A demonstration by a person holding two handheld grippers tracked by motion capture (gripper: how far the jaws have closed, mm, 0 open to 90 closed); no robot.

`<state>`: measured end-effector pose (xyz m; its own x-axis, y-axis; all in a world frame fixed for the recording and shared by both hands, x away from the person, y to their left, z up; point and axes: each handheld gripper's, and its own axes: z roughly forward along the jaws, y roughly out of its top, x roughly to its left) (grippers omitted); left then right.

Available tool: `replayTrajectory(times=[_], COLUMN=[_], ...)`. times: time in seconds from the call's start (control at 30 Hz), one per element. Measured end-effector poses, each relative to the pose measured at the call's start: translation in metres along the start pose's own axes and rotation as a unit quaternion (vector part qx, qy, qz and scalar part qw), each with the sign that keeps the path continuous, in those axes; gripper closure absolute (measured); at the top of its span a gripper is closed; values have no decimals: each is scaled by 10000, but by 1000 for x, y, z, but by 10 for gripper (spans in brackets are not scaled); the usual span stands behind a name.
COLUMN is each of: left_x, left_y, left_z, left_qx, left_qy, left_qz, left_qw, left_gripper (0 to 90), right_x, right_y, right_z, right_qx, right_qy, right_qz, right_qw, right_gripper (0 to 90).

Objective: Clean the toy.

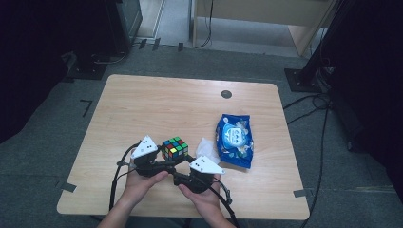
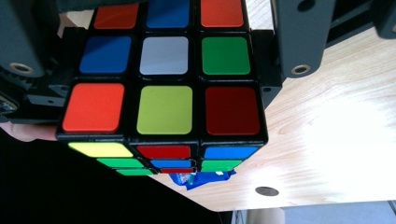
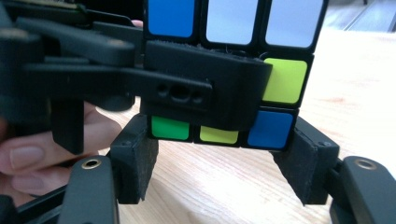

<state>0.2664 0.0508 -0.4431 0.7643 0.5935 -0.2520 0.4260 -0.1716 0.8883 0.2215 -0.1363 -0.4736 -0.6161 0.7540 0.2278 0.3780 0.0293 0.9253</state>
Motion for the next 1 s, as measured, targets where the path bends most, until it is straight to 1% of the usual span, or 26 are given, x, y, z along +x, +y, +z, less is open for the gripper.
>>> replayTrajectory(times=[0.1, 0.17, 0.2, 0.23, 0.33, 0.37, 0.4, 0.43, 0.47, 0.5, 0.57, 0.6, 0.63, 0.67, 0.7, 0.73, 0.77, 0.8, 0.83, 0.87, 0.9, 0.93, 0.97, 1.0], left_x=[0, 1, 1, 1, 2, 2, 2, 2, 2, 2, 2, 2, 2, -1, -1, -2, -2, -2, -1, 2, 2, 3, 4, 6], left_y=[1, 1, 2, 2, 3, 4, 4, 4, 4, 4, 4, 4, 4, 4, 4, 4, 4, 4, 4, 5, 5, 5, 5, 6], left_z=[0, 0, -1, -1, -3, -3, -3, -3, -3, -3, -4, -5, -5, -5, -5, -6, -6, -6, -6, -8, -8, -10, -11, -13], left_qx=[26, 37, 45, 45, 4, 12, 60, 60, 88, 88, 74, 75, 75, 52, 52, 60, 60, 32, -13, -80, -80, -91, -123, -160], left_qy=[-70, -118, -138, -138, -140, -127, -128, -128, -136, -136, -119, -125, -125, -60, -60, 33, 33, 77, 106, 83, 83, 82, 100, 135], left_qz=[-14, -22, -28, -28, -36, -9, 20, 20, 17, 17, 30, 64, 64, 180, 180, 251, 251, 250, 205, 109, 109, 104, 79, 44], left_qw=[10000, 9999, 9999, 9999, 9999, 9999, 9999, 9999, 9999, 9999, 9999, 9999, 9999, 9998, 9998, 9997, 9997, 9997, 9997, 9999, 9999, 9999, 9998, 9998], left_gripper=[338, 337, 336, 334, 330, 330, 329, 330, 329, 329, 328, 330, 333, 336, 337, 338, 338, 338, 339, 339, 339, 339, 338, 338], right_x=[1, 1, 1, 1, -1, -1, -1, -1, -1, -1, -1, -1, -1, -1, -1, -2, -2, -3, -4, -6, -6, -9, -13, -20], right_y=[0, 0, 0, 0, -2, -2, -3, -3, -4, -4, -5, -5, -5, -5, -5, -6, -6, -6, -6, -8, -8, -10, -11, -13], right_z=[-1, -2, -3, -3, -3, -3, -3, -3, -3, -3, -2, -3, -3, -3, -3, -2, -2, -1, 0, 1, 1, 2, 2, 2], right_qx=[33, 27, 25, 25, 76, 76, 91, 91, 112, 112, 113, 106, 106, 97, 97, 108, 108, 117, 158, 297, 297, 346, 395, 430], right_qy=[-90, -159, -202, -202, -197, -197, -226, -226, -268, -268, -313, -326, -326, -335, -335, -314, -314, -285, -295, -399, -399, -464, -440, -299], right_qz=[-249, -452, -620, -620, -862, -862, -975, -975, -1105, -1105, -1259, -1370, -1370, -1466, -1466, -1460, -1460, -1439, -1367, -1279, -1279, -1211, -1067, -673], right_qw=[9996, 9988, 9979, 9979, 9961, 9961, 9949, 9949, 9935, 9935, 9915, 9900, 9900, 9886, 9886, 9887, 9887, 9891, 9901, 9905, 9905, 9910, 9925, 9964], right_gripper=[344, 345, 344, 344, 344, 344, 344, 344, 344, 344, 344, 344, 344, 344, 344, 345, 345, 346, 350, 417, 417, 426, 446, 455])
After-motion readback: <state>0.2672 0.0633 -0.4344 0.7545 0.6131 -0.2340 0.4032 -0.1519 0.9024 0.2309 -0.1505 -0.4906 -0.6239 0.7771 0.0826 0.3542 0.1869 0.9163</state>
